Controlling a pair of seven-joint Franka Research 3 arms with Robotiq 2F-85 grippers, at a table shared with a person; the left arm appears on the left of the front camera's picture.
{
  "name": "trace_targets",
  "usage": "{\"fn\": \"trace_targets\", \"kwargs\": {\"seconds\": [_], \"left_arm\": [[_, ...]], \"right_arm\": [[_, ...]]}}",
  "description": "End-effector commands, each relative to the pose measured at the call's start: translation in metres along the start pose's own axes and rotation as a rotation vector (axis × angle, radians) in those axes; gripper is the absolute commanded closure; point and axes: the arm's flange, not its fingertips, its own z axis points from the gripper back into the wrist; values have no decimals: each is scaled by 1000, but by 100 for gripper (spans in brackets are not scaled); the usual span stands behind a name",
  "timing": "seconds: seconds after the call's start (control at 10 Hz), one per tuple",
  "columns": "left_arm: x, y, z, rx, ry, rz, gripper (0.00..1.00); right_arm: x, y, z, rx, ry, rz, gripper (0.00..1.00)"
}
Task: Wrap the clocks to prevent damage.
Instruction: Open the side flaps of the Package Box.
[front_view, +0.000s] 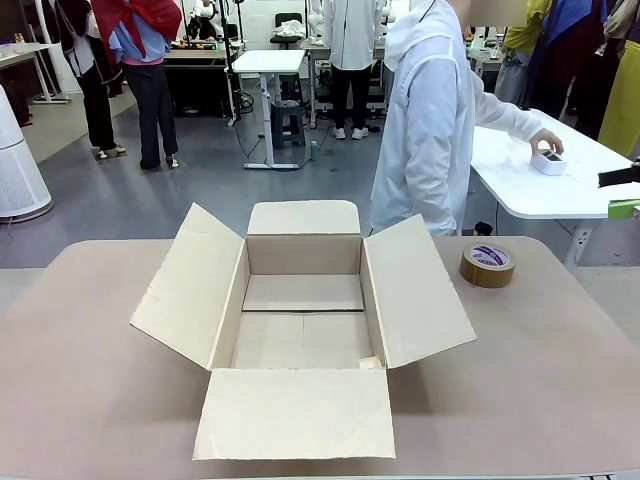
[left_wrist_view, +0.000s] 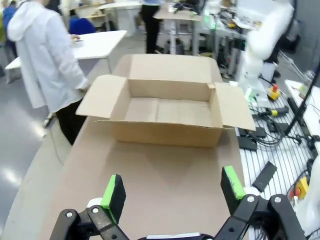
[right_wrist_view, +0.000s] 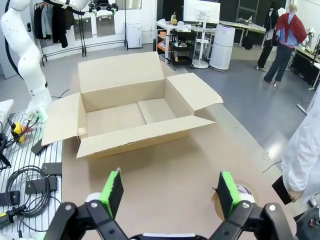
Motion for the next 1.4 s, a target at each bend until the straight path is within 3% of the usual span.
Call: {"fn": "trace_targets", "kwargs": {"seconds": [0.0,0.2,0.8,0.9,1.0,1.1,1.2,1.3], "left_arm": [[4,-6,1,89,-17,37,0],[3,-5,1,85,18,43,0],[-2,-1,11,71,1,35,0],[-2,-4,13,64,-11,23,60],[-3,-7,15,44,-24,16,60],[-4,-10,17,50,-18,7,100],[-5,-10,20,53,-12,2,62],[-5,-11,20,55,-8,-10,100]], "right_arm": [[0,-8,-1,-10,-23,-2,0],[-1,-12,-8,-39,-9,-46,0],[-2,-5,-5,-10,1,-20,0],[-5,1,-6,-20,-4,1,60],[-7,6,-6,-33,-12,-10,60],[-8,8,-5,-43,-3,-16,100],[-8,7,-5,-44,0,-40,66],[-8,7,-8,-28,-3,-42,100]]}}
